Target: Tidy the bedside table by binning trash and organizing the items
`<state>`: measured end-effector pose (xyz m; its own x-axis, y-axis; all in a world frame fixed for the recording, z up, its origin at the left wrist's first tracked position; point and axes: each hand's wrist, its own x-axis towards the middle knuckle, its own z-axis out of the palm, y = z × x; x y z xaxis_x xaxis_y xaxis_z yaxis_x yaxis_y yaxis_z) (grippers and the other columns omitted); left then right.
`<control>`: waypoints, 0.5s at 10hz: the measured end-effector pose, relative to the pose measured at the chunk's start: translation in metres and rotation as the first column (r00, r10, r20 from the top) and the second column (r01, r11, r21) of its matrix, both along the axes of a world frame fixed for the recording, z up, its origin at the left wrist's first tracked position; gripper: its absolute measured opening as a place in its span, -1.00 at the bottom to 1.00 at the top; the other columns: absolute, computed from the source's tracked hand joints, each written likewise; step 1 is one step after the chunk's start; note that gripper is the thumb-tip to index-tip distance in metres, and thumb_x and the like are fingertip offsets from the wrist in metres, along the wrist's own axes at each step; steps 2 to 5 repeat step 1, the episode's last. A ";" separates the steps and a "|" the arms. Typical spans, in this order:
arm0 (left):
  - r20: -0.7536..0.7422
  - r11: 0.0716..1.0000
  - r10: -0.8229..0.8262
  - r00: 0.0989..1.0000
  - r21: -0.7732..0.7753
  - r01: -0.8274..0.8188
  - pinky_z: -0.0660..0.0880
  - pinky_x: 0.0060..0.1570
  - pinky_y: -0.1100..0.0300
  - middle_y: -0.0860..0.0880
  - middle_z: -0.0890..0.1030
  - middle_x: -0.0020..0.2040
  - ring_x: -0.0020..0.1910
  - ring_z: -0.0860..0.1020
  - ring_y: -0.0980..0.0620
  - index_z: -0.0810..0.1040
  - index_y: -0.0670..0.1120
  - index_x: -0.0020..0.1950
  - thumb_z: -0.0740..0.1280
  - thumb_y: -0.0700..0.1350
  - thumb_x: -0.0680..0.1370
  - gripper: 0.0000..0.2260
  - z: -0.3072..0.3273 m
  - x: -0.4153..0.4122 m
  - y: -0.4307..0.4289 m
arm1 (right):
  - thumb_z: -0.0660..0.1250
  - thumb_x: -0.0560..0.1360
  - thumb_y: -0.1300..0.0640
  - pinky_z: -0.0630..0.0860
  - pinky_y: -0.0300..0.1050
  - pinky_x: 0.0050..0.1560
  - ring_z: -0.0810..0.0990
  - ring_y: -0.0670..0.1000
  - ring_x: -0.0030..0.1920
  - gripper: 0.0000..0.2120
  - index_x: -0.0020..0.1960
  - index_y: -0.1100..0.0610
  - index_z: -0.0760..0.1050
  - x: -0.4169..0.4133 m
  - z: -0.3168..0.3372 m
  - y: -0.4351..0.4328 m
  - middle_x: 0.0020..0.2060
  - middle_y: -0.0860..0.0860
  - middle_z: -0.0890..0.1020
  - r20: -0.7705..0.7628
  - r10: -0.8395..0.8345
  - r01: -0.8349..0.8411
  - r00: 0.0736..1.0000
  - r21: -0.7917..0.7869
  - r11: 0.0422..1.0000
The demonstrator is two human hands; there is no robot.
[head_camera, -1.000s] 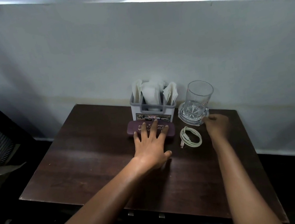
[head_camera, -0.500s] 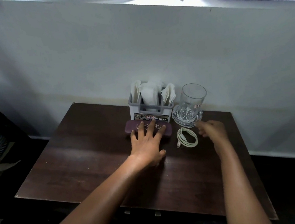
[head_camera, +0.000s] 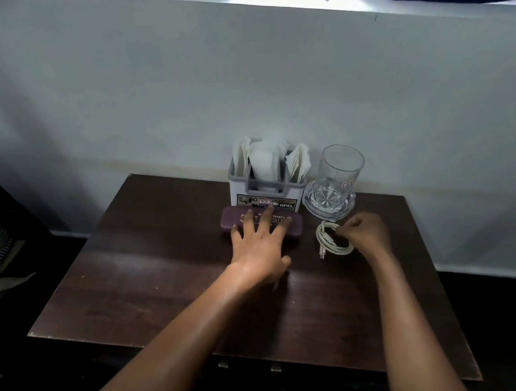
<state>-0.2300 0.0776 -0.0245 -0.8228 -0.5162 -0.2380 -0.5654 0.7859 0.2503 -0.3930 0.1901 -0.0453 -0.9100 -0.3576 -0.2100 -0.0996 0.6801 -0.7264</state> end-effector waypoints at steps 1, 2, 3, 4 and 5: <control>-0.029 1.000 0.017 0.999 0.006 -0.017 -0.12 0.44 -0.23 -0.04 -0.18 0.56 0.51 -0.21 -0.20 -0.02 0.16 0.52 0.26 0.04 0.53 -0.35 0.003 -0.003 0.002 | 0.44 0.34 0.09 0.50 0.07 0.06 0.60 0.14 -0.09 -0.86 -0.32 0.11 0.52 0.004 0.000 -0.003 -0.33 0.02 0.59 -0.027 -0.100 0.097 0.995 -0.095 0.991; -0.029 1.000 0.017 0.999 0.006 -0.017 -0.12 0.44 -0.23 -0.04 -0.18 0.56 0.51 -0.21 -0.20 -0.02 0.16 0.52 0.26 0.04 0.53 -0.35 0.003 -0.003 0.002 | 0.44 0.34 0.09 0.50 0.07 0.06 0.60 0.14 -0.09 -0.86 -0.32 0.11 0.52 0.004 0.000 -0.003 -0.33 0.02 0.59 -0.027 -0.100 0.097 0.995 -0.095 0.991; -0.029 1.000 0.017 0.999 0.006 -0.017 -0.12 0.44 -0.23 -0.04 -0.18 0.56 0.51 -0.21 -0.20 -0.02 0.16 0.52 0.26 0.04 0.53 -0.35 0.003 -0.003 0.002 | 0.44 0.34 0.09 0.50 0.07 0.06 0.60 0.14 -0.09 -0.86 -0.32 0.11 0.52 0.004 0.000 -0.003 -0.33 0.02 0.59 -0.027 -0.100 0.097 0.995 -0.095 0.991; -0.029 1.000 0.017 0.999 0.006 -0.017 -0.12 0.44 -0.23 -0.04 -0.18 0.56 0.51 -0.21 -0.20 -0.02 0.16 0.52 0.26 0.04 0.53 -0.35 0.003 -0.003 0.002 | 0.44 0.34 0.09 0.50 0.07 0.06 0.60 0.14 -0.09 -0.86 -0.32 0.11 0.52 0.004 0.000 -0.003 -0.33 0.02 0.59 -0.027 -0.100 0.097 0.995 -0.095 0.991; -0.029 1.000 0.017 0.999 0.006 -0.017 -0.12 0.44 -0.23 -0.04 -0.18 0.56 0.51 -0.21 -0.20 -0.02 0.16 0.52 0.26 0.04 0.53 -0.35 0.003 -0.003 0.002 | 0.44 0.34 0.09 0.50 0.07 0.06 0.60 0.14 -0.09 -0.86 -0.32 0.11 0.52 0.004 0.000 -0.003 -0.33 0.02 0.59 -0.027 -0.100 0.097 0.995 -0.095 0.991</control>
